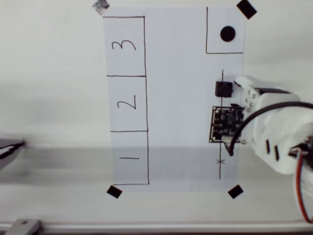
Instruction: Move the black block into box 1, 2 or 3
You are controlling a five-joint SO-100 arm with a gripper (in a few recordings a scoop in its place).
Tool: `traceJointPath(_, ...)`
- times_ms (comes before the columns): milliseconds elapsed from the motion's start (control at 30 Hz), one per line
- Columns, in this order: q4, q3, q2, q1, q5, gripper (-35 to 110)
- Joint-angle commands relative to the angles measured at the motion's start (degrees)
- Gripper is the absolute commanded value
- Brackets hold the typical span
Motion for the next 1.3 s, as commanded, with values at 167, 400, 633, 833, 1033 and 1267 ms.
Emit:
traceJointPath(167,1.1,-4.7,-1.8,3.3,-4.4,18)
traceJointPath(400,1.1,-5.9,-4.1,2.0,-5.1,20)
traceJointPath(633,0.9,-5.7,-4.7,-0.4,-5.4,24)
traceJointPath(833,0.4,-6.0,-6.5,-2.6,-4.1,24)
traceJointPath(1033,-1.2,-6.5,-9.1,-4.0,-3.1,24)
traceJointPath(1267,-4.2,-6.2,-11.4,-4.2,-3.2,24)
